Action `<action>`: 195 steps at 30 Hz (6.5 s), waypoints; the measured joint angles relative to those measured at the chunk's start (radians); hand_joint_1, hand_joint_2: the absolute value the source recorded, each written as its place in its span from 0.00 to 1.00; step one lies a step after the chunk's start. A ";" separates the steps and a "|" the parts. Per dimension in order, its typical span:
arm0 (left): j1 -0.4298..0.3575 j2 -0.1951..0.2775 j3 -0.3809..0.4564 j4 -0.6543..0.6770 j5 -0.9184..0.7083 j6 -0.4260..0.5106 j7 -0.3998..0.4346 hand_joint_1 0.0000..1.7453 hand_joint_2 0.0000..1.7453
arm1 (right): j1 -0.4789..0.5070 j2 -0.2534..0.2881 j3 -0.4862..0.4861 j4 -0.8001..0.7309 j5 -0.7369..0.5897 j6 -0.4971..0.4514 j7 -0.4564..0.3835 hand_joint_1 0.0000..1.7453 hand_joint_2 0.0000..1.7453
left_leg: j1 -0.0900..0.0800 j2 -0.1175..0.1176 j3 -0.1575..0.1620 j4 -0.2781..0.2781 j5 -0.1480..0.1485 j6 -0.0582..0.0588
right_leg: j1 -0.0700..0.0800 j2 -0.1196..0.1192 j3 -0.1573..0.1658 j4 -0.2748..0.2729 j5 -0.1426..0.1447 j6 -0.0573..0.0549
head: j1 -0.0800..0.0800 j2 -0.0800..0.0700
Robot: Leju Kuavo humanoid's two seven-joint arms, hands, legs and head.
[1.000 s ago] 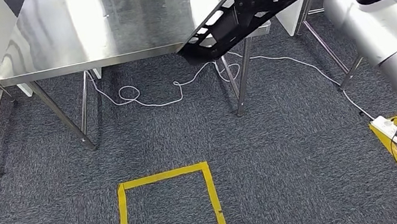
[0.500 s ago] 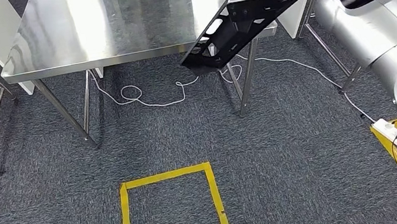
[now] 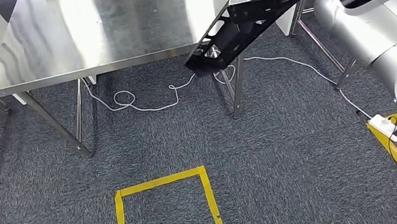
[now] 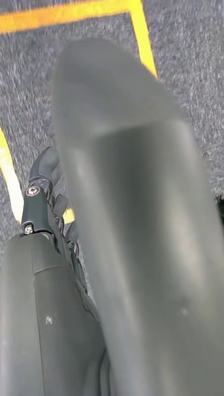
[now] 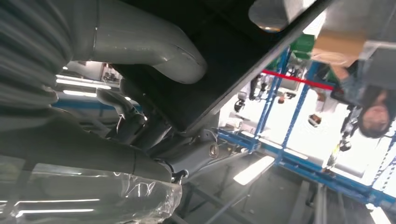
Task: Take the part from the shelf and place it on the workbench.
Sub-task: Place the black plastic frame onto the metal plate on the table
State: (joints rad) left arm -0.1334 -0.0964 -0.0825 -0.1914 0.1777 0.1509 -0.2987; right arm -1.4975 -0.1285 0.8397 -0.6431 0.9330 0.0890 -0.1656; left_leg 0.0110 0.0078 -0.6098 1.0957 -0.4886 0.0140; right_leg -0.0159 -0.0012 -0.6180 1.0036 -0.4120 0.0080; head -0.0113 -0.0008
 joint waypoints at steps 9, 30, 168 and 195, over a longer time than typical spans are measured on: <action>0.002 0.002 0.000 0.000 -0.003 -0.001 0.000 0.00 0.00 | 0.001 0.012 0.004 0.005 -0.013 0.000 -0.006 1.00 1.00 | -0.004 -0.004 -0.082 -0.029 0.088 0.015 | 0.017 0.023 0.059 -0.003 -0.050 -0.018 | 0.000 0.000; 0.006 -0.004 0.010 -0.001 -0.005 0.000 0.002 0.00 0.00 | -0.018 0.022 0.035 0.005 -0.008 0.002 -0.025 1.00 1.00 | 0.005 -0.011 0.036 -0.069 0.018 -0.001 | -0.002 0.000 -0.012 -0.013 0.030 0.013 | -0.005 0.000; 0.027 -0.013 0.055 -0.003 -0.045 -0.043 -0.030 0.00 0.00 | -0.188 0.111 0.201 0.169 0.157 0.029 -0.006 1.00 1.00 | 0.045 0.002 -0.059 -0.084 0.112 -0.007 | -0.006 0.012 0.181 0.012 -0.143 0.049 | -0.006 0.000; 0.031 -0.008 0.057 -0.002 -0.045 -0.043 -0.029 0.00 0.00 | -0.193 0.117 0.202 0.173 0.155 0.031 -0.007 1.00 1.00 | 0.009 -0.008 -0.086 -0.086 0.128 0.004 | 0.033 0.023 0.159 -0.034 -0.118 -0.016 | 0.004 0.000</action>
State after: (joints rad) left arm -0.1024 -0.1044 -0.0259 -0.1933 0.1331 0.1080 -0.3273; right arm -1.6900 -0.0115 1.0415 -0.4705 1.0880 0.1195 -0.1724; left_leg 0.0203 -0.0006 -0.6958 1.0093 -0.3601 0.0175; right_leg 0.0170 0.0214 -0.4586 0.9693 -0.5296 -0.0085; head -0.0078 -0.0008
